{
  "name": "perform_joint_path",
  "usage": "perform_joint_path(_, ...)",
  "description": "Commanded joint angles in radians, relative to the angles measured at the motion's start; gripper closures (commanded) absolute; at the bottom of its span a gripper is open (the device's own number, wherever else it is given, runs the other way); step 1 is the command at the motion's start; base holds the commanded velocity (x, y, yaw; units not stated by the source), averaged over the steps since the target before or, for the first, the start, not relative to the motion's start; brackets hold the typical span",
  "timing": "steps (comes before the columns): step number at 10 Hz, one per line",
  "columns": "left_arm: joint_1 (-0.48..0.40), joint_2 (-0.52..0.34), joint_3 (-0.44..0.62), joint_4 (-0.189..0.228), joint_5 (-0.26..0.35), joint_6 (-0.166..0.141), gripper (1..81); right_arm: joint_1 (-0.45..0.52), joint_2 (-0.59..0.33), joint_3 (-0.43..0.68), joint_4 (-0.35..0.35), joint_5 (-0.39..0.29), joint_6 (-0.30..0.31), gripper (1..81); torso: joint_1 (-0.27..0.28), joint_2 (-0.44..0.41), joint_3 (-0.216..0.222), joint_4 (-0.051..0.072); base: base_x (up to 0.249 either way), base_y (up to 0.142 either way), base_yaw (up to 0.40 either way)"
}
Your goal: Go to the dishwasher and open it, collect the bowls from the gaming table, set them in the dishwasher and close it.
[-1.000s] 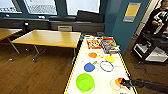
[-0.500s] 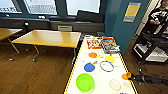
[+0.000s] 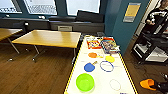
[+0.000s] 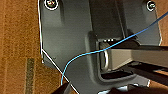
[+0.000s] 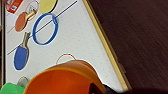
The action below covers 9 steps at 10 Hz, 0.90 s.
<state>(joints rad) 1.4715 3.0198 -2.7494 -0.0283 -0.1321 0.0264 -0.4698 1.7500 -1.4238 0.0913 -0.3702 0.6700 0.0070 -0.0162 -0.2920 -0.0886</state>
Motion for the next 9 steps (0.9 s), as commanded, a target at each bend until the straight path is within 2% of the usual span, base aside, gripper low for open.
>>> perform_joint_path(1,-0.013,0.001,0.005,0.002,0.06,0.006,1.0,-0.166,-0.153,0.097,-0.127,-0.011,-0.122,81.1,0.0,0.0,0.0,0.0,0.0,0.0,0.0)
perform_joint_path(3,-0.015,-0.001,0.005,0.002,0.06,0.006,1.0,-0.269,-0.171,0.138,-0.124,0.025,-0.203,81.1,0.0,0.0,0.0,0.0,0.0,0.0,0.0)
perform_joint_path(6,-0.018,0.005,0.005,0.005,0.058,0.007,1.0,-0.448,-0.226,0.224,-0.108,0.131,-0.263,81.1,0.0,0.0,0.0,0.0,0.0,0.0,0.0)
perform_joint_path(7,-0.021,0.009,0.005,0.005,0.058,0.009,1.0,-0.514,-0.248,0.258,-0.072,0.195,-0.314,81.1,0.0,0.0,0.0,0.0,0.0,0.0,0.0)
perform_joint_path(8,-0.024,0.012,0.005,0.005,0.06,0.01,1.0,-0.571,-0.278,0.283,0.018,0.261,-0.404,81.1,0.0,0.0,0.0,0.0,0.0,0.0,0.0)
perform_joint_path(9,-0.027,0.012,0.005,0.005,0.06,0.01,1.0,-0.612,-0.286,0.284,0.082,0.29,-0.483,81.1,0.0,0.0,0.0,0.0,0.0,0.0,0.0)
